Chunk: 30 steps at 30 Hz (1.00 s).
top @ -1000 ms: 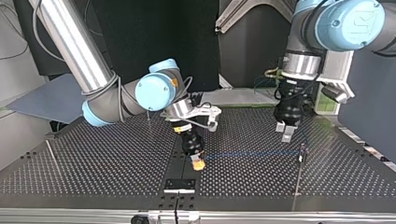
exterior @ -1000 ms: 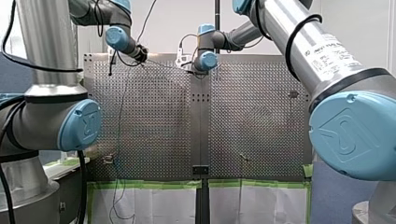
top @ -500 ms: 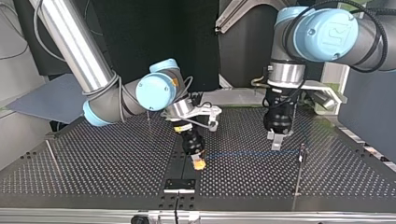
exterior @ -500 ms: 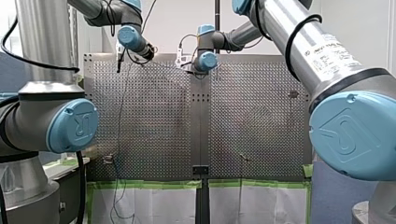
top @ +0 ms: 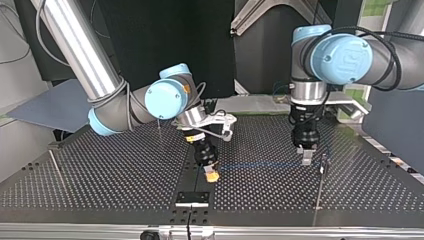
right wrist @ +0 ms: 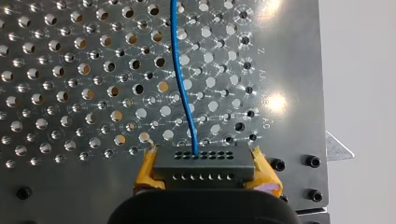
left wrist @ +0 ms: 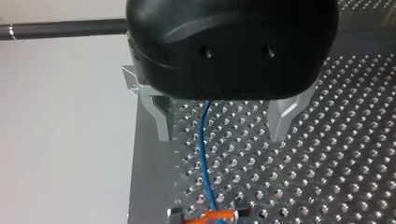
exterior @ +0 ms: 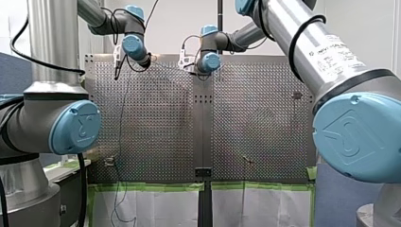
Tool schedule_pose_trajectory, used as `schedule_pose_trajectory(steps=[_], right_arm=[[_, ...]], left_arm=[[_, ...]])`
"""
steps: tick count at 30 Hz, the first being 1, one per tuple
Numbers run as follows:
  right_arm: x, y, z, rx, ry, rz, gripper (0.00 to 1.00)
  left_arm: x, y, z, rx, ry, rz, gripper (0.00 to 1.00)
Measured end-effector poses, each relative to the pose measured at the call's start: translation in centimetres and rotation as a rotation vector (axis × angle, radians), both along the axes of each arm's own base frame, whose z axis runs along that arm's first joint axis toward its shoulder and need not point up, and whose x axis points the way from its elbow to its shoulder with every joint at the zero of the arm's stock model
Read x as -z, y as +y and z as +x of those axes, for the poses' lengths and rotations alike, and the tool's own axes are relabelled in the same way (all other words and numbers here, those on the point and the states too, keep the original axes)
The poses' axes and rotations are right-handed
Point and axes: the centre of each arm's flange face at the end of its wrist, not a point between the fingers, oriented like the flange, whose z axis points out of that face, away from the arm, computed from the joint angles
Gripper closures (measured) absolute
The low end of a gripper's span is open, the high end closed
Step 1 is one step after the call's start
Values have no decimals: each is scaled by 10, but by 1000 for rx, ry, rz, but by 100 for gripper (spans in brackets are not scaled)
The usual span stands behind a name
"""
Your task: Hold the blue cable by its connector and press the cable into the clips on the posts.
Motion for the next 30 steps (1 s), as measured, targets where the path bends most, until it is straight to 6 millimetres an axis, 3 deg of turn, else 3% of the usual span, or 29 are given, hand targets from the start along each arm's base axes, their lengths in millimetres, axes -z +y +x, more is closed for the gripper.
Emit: schedule_pose_trajectory(steps=[11, 18, 30], right_arm=[[1, -1, 0, 0, 1, 1, 100], [1, 0, 1, -2, 1, 1, 100], [2, 2, 2, -7, 2, 2, 100]], left_arm=[[1, -8, 18, 14, -3, -4, 0], [-11, -10, 31, -25, -44, -27, 0], [-4, -13, 52, -30, -21, -12, 0]])
